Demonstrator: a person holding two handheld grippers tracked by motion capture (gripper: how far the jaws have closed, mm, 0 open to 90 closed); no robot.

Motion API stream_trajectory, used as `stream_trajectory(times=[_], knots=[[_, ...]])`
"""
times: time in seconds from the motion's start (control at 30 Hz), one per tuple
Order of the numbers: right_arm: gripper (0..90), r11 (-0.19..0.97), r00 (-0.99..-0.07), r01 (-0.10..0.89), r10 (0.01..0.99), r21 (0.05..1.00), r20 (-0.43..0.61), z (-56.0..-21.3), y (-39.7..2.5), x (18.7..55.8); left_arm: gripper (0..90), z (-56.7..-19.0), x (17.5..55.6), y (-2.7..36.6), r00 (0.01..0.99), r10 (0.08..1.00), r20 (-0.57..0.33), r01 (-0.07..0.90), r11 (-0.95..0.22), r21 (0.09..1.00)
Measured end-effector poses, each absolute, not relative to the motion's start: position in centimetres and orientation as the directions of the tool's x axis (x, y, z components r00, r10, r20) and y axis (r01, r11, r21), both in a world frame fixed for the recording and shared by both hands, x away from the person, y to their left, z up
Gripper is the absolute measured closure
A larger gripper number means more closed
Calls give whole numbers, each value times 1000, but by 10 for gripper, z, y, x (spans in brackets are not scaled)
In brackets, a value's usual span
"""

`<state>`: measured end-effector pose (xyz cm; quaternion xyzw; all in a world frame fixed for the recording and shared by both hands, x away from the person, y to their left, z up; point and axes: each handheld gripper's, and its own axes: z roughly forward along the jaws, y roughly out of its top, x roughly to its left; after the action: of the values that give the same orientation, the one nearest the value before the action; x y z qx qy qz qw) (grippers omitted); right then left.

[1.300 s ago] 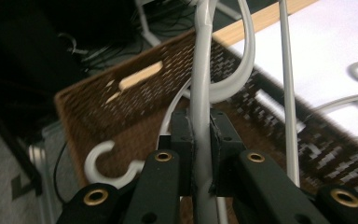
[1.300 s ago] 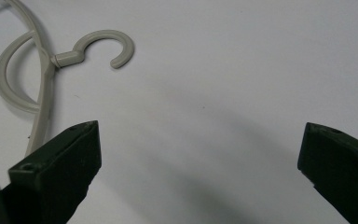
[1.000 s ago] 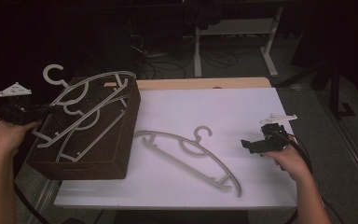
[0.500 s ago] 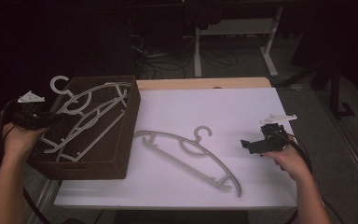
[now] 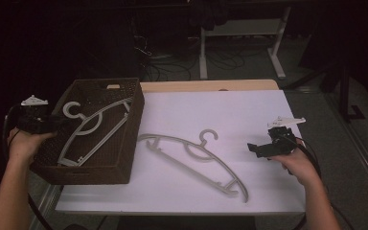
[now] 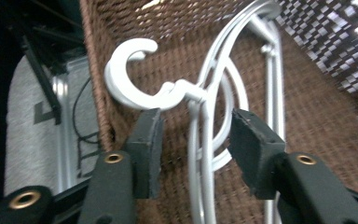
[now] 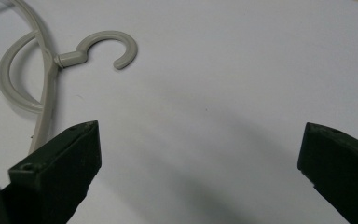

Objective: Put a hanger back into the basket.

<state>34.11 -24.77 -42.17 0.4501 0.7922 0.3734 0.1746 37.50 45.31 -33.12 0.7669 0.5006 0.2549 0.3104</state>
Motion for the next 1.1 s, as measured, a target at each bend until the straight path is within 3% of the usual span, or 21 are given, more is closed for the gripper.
stream_trajectory(times=[0.53, 0.9, 1.1], knots=[[0, 321, -544, 577, 837, 751, 60, -420, -247, 340, 334, -316, 376, 406, 569, 818, -84, 516, -275, 811], [5, 365, -603, 595, 792, 716, 97, -416, -230, 334, 217, -316, 376, 333, 711, 689, -142, 459, -301, 836], [188, 400, -644, 612, 752, 682, 136, -412, -206, 324, 172, -321, 372, 283, 781, 604, -157, 422, -326, 846]])
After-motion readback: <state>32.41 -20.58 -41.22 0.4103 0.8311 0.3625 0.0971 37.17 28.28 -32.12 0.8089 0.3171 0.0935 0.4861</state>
